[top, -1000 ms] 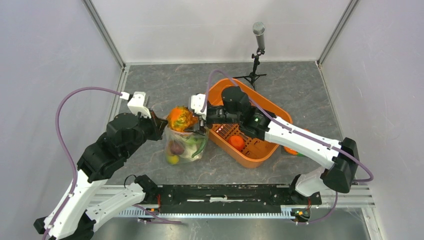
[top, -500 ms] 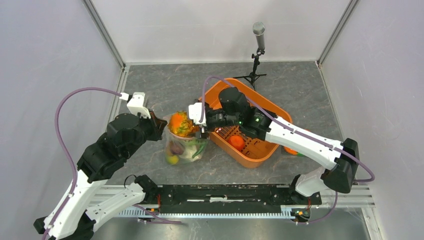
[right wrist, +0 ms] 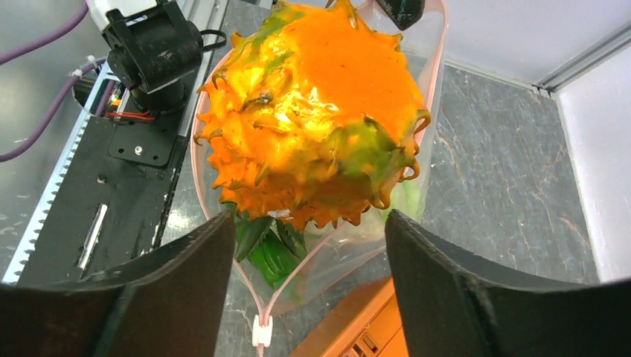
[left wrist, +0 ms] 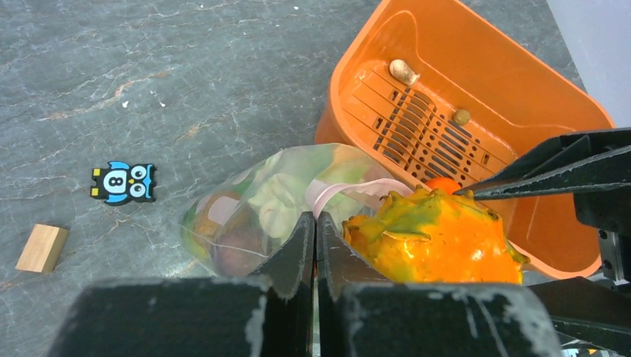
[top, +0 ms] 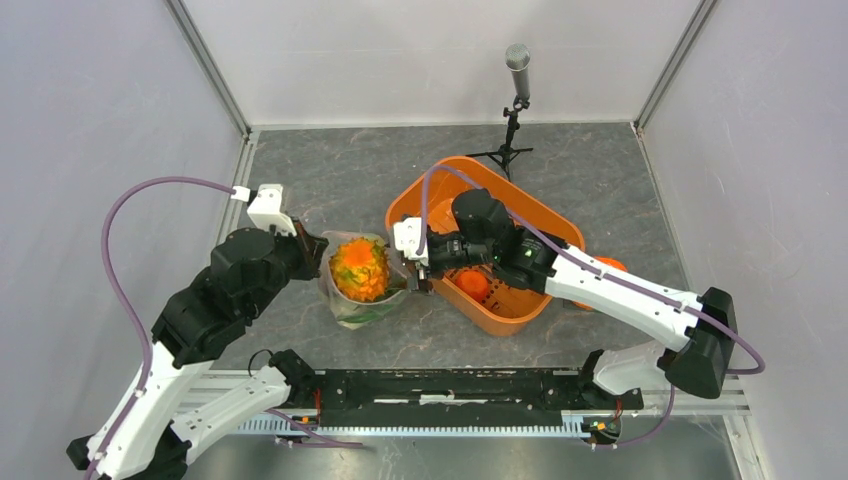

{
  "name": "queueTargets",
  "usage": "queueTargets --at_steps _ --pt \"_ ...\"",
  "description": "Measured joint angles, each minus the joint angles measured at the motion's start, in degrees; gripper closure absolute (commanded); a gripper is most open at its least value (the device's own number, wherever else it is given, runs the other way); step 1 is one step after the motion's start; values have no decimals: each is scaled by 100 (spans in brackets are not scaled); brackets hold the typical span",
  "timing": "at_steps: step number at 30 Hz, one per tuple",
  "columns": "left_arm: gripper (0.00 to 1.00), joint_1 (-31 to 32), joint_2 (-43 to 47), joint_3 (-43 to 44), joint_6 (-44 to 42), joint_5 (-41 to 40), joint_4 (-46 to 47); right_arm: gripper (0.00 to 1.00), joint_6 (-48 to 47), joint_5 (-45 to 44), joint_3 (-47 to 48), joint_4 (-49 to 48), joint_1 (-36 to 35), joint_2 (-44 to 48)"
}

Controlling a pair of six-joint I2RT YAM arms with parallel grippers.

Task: Place the food in the zip-top bag and seal the zipper
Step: Place the fake fruit in the zipper food storage bag.

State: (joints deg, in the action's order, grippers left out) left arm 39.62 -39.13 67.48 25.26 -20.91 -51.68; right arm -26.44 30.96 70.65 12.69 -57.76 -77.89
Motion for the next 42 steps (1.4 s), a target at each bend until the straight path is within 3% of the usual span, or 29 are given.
queueTargets --at_steps 3,8,12,14,18,21,22,25,26,36,40,42 --pt "98 0 -31 0 0 24 13 12 323 -9 -144 -350 0 4" --pt "98 0 -74 0 0 50 74 5 1078 -197 -448 -1377 0 7" --pt "98 0 -72 0 0 52 83 5 1698 -221 -640 -2087 0 7" --pt "98 0 -70 0 0 55 83 14 1987 -201 -658 -2380 0 2" --pt "98 0 -55 0 0 61 83 51 2474 -184 -887 -3134 0 -2" --pt "98 0 -57 -20 0 57 74 53 2767 -184 -1108 -3499 4 -4" --pt "98 0 -57 -31 0 55 76 53 2809 -192 -1117 -3523 0 -7" --pt "98 0 -55 -37 0 55 81 22 2833 -155 -1106 -3523 0 -26" --pt "98 0 -55 -37 0 55 85 18 2793 -120 -1073 -3460 0 -48" --pt "98 0 -61 -37 0 157 127 2 2332 -50 -636 -2767 0 -212" --pt "98 0 -61 -39 2 216 120 2 2297 -295 -352 -2702 7 -579" --pt "98 0 -61 -52 4 247 105 15 2350 -365 -352 -2728 9 -671"
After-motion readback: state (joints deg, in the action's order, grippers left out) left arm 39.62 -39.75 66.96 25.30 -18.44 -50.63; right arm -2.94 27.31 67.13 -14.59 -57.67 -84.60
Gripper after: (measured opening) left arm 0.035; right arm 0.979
